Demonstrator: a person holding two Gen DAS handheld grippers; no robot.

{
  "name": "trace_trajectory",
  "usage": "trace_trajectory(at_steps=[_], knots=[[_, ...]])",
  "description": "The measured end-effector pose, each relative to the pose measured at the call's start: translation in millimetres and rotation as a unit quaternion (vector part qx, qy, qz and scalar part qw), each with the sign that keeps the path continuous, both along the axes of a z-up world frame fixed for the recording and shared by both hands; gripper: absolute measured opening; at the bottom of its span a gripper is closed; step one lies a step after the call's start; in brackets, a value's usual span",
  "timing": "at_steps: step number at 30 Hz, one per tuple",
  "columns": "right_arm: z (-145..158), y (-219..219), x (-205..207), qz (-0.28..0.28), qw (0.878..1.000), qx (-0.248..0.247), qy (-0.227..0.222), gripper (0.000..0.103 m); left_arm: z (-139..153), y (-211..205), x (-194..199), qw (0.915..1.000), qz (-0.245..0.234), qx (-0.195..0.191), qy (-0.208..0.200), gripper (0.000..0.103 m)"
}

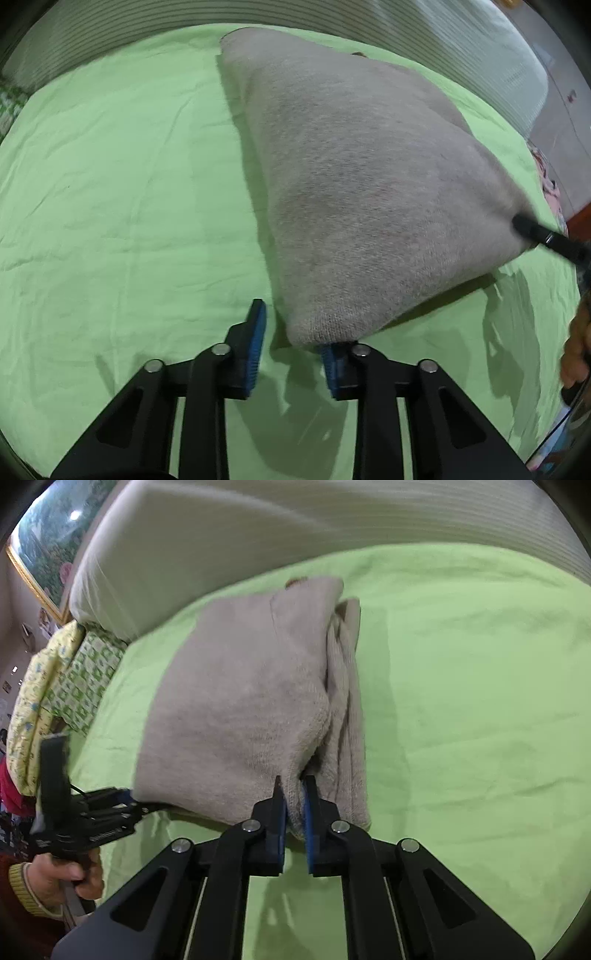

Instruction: Fold small clothes

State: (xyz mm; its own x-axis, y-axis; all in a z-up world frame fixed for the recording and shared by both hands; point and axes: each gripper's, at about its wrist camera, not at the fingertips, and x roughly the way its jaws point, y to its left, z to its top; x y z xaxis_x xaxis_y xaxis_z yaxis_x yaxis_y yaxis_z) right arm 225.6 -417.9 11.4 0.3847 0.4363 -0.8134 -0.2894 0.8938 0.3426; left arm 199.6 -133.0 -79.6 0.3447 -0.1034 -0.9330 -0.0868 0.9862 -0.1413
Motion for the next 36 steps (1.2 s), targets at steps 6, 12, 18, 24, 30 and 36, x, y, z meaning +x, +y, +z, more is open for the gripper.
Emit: trace_trajectory(at_steps=[6,12,18,24,30,36], knots=[[-14,-14,5,-0.011,0.999,-0.033,0.016,0.008,-8,4,1,0.9997,0.005,-0.022,0.006,0.025],[-23,-8,8,-0.023,0.999,-0.037,0.033,0.015,-7,13,-1,0.9990,0.006,-0.041,0.019,0.029],[3,-18,0,-0.048,0.998,-0.031,0.011,0.042,19,28,-24,0.9986,-0.001,-0.051,0.011,0.036],[20,-21,18,-0.075,0.997,0.010,-0.007,0.055,39,63,-18,0.9887,0.063,-0.136,-0.010,0.062],[16,4,49,-0.065,0.997,0.026,-0.011,0.063,50,66,29,0.9796,0.103,-0.172,-0.020,0.075],[4,12,72,-0.066,0.997,0.039,0.000,0.069,44,45,75,0.9856,0.086,-0.146,-0.003,0.085]])
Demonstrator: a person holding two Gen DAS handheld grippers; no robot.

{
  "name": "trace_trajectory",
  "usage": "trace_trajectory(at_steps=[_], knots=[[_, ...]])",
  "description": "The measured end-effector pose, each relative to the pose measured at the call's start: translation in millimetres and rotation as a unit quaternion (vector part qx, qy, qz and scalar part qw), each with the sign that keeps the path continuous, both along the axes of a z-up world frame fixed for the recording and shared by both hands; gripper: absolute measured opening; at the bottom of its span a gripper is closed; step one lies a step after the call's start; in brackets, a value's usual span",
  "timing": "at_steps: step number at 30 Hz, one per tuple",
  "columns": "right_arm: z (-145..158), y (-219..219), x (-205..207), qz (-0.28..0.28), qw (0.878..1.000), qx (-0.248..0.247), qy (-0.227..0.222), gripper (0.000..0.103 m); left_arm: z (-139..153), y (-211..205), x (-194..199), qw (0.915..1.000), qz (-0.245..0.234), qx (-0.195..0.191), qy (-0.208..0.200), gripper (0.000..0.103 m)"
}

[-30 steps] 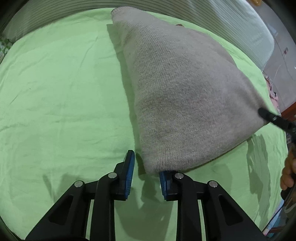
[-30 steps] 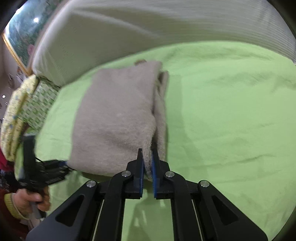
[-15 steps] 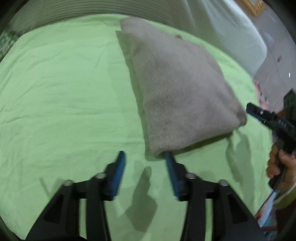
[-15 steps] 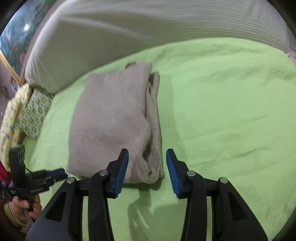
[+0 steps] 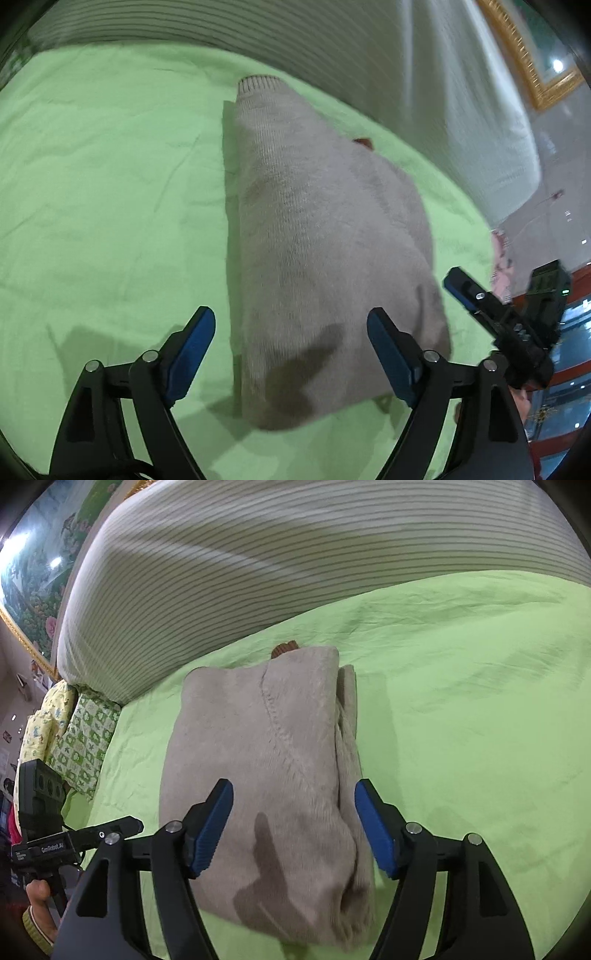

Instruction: Fold small clothes

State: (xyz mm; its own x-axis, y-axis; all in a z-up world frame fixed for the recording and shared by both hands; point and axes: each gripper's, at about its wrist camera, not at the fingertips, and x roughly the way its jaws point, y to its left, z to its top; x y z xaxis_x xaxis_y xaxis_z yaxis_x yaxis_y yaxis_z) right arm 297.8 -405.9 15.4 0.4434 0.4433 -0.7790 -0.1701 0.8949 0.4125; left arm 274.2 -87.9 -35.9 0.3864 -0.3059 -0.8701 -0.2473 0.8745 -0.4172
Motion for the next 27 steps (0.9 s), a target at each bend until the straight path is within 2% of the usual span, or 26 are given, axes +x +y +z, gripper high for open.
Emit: trace_trajectory(at_steps=[5,10,14,17,20,24,26,27], knots=[[-11,0,21,0.005,1.000,0.005,0.014,0.071,-16,-4,24,0.9999,-0.004,0.006,0.007,0.085],[-28,1,37,0.018,0.999,0.002,0.033,0.071,-31,3,35,0.9999,0.014,-0.006,0.004,0.093],[-42,-1,42,0.022,0.999,-0.009,0.046,0.071,-51,12,38,0.9993,0.023,-0.027,0.014,0.101],[-47,-4,44,0.028,0.999,-0.001,0.047,0.071,-62,17,38,0.9979,0.032,-0.054,0.015,0.102],[-49,-4,46,0.032,0.998,-0.001,0.047,0.071,-66,16,40,0.9981,0.027,-0.055,0.009,0.102],[-50,-2,50,0.037,0.998,0.000,0.049,0.071,-69,11,43,0.9981,0.017,-0.059,0.005,0.097],[-52,0,51,0.038,0.998,0.004,0.053,0.071,-70,12,46,0.9968,0.016,-0.078,0.005,0.088],[-53,1,52,0.041,0.997,0.008,0.058,0.070,-71,15,47,0.9955,0.014,-0.094,0.004,0.079]])
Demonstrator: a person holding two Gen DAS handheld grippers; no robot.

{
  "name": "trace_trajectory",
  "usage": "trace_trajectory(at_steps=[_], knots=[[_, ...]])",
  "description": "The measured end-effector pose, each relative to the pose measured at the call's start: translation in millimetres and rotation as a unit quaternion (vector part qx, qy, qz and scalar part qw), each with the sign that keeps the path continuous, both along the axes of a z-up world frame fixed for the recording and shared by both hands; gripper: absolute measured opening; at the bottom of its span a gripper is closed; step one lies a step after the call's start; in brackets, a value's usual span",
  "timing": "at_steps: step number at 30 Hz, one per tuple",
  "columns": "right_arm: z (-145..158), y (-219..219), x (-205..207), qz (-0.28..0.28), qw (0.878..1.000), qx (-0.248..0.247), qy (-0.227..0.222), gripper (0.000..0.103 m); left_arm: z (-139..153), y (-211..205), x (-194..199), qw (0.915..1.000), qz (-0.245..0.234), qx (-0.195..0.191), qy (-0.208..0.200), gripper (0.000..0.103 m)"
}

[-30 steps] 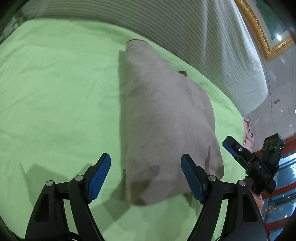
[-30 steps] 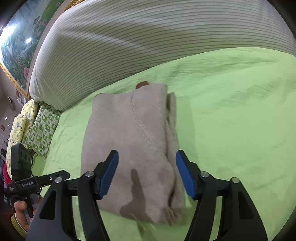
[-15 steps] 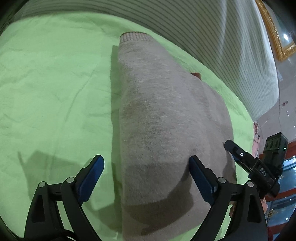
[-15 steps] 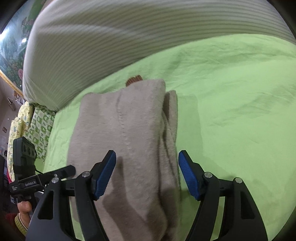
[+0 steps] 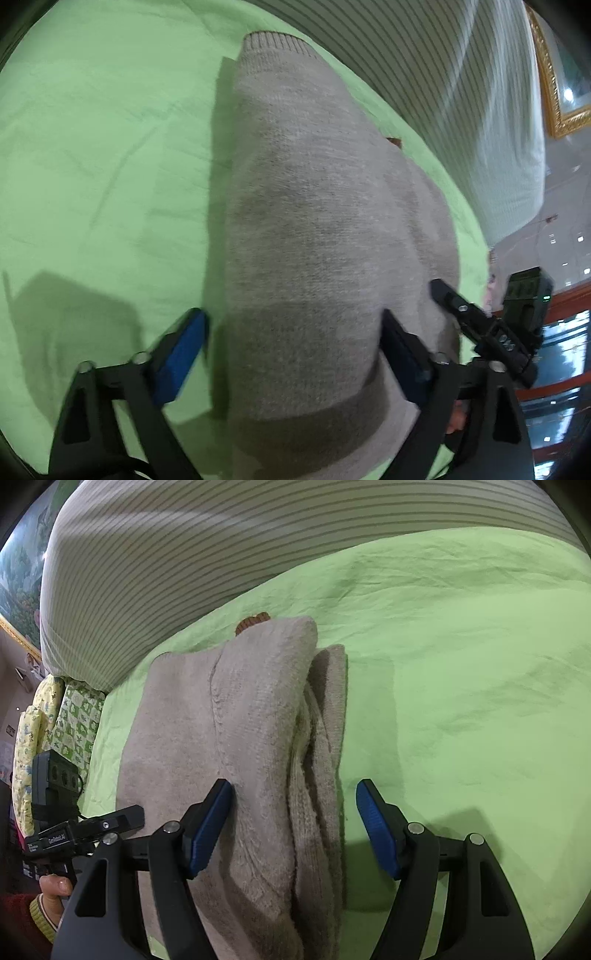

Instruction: Fold small clothes

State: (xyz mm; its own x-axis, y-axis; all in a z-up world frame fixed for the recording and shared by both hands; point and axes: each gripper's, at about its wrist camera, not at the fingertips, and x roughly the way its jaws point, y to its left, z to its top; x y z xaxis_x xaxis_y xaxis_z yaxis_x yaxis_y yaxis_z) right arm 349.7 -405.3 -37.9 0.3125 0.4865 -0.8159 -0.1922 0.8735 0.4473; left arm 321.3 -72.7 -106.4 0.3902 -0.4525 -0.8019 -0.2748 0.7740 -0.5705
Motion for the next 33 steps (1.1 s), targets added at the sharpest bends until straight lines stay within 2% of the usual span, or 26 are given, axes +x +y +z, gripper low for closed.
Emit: trace_trajectory(at_steps=[2,3,4,7,10,15,21,29,33], knots=[[-4,2,1,0.009,1.000,0.011,0.016,0.070,0,-1,-1,1.0000,-0.001,-0.009,0.001,0.075],[-5,4,1,0.015,0.999,0.019,0.024,0.065,1,-3,-1,1.0000,-0.003,-0.003,-0.001,0.072],[-6,5,1,0.018,0.999,0.030,0.032,0.053,4,-4,-1,1.0000,-0.005,0.001,-0.004,0.068],[-1,10,-4,0.017,0.999,0.034,0.028,0.037,11,-7,-2,0.9998,-0.009,0.005,-0.015,0.060],[11,18,-13,0.021,0.999,0.024,0.011,0.033,20,-6,-7,0.9997,-0.007,0.001,-0.024,0.052],[31,33,-29,0.035,0.998,0.046,-0.009,0.031,47,1,-27,0.9986,-0.005,0.013,-0.050,0.050],[47,77,-59,0.069,0.994,0.079,-0.018,0.030,79,42,-74,0.9975,0.022,0.018,-0.065,0.050],[50,147,-91,0.119,0.987,0.107,-0.019,0.030,112,105,-143,0.9938,0.062,0.053,-0.075,0.050],[46,177,-100,0.137,0.985,0.105,-0.013,0.030,117,131,-166,0.9919,0.080,0.064,-0.074,0.050]])
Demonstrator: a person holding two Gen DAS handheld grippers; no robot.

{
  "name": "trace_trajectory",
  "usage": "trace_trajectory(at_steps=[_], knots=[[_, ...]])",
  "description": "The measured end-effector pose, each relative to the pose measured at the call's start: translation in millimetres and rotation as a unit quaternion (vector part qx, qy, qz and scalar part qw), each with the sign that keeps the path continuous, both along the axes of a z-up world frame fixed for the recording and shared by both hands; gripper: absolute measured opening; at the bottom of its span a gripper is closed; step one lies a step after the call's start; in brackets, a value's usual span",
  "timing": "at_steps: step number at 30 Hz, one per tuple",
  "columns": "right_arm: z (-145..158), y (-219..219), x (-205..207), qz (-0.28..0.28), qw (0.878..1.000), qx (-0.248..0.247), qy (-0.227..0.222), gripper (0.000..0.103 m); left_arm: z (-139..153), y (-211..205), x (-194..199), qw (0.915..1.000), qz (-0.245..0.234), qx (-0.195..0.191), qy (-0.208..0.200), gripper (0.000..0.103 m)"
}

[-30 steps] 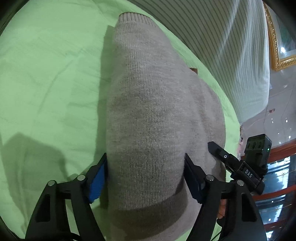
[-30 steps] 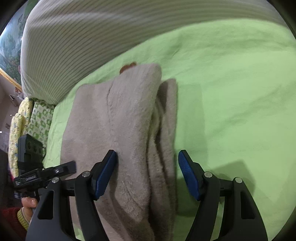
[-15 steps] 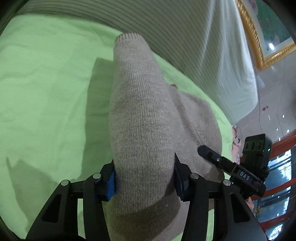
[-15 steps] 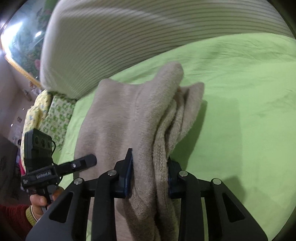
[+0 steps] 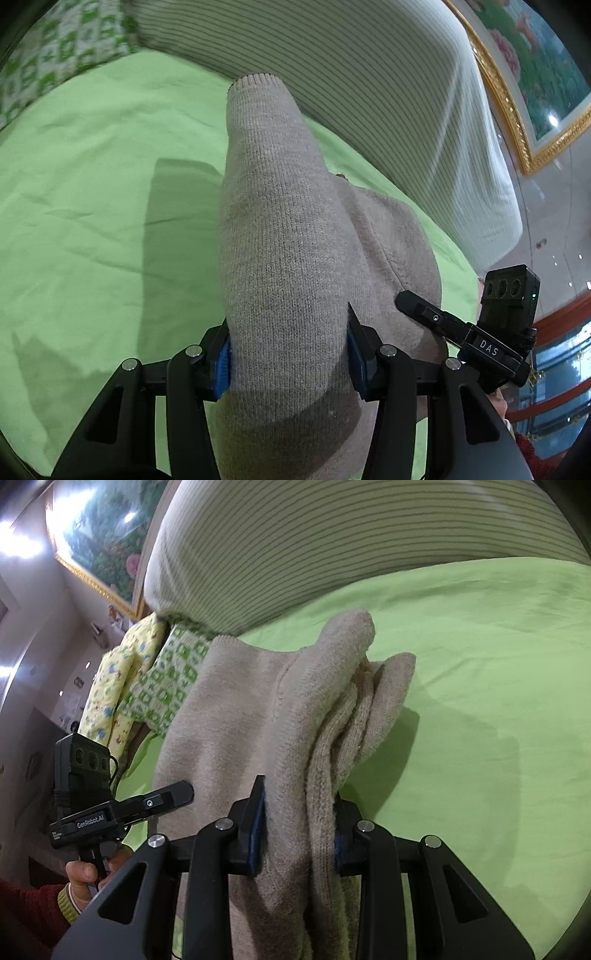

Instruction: Fold small clothes

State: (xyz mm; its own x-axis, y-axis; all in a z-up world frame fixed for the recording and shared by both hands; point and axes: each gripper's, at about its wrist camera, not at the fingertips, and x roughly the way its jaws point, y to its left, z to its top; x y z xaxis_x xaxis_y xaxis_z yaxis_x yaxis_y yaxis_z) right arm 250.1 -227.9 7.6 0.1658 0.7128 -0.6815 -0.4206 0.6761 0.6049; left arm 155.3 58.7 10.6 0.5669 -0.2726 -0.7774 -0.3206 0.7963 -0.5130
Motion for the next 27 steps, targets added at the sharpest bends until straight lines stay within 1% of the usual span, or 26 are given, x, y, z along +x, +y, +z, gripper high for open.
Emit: trace_trajectory(at_steps=[4,11,16,20,23,26,27], knots=[[-6,19,-7,0.013,1.000,-0.011,0.007,0.030,-3,16,-15,0.9999,0.015,0.008,0.002,0.050],[-22,39,-11,0.026,0.999,-0.036,0.020,0.030,-27,29,-26,0.9994,0.029,0.000,0.018,0.051],[-34,37,-13,0.025,0.998,-0.046,0.033,0.030,-39,22,-21,0.9993,0.026,0.001,0.026,0.051],[-43,32,-11,0.021,0.998,-0.045,0.048,0.032,-49,20,-20,0.9993,0.025,-0.002,0.028,0.052],[-48,31,-10,0.019,0.997,-0.046,0.054,0.034,-59,19,-14,0.9987,0.034,-0.014,0.034,0.053],[-52,29,-8,0.016,0.997,-0.049,0.056,0.039,-64,20,-13,0.9984,0.038,-0.020,0.035,0.056],[-54,29,-8,0.015,0.997,-0.050,0.056,0.043,-66,20,-12,0.9984,0.039,-0.021,0.035,0.057]])
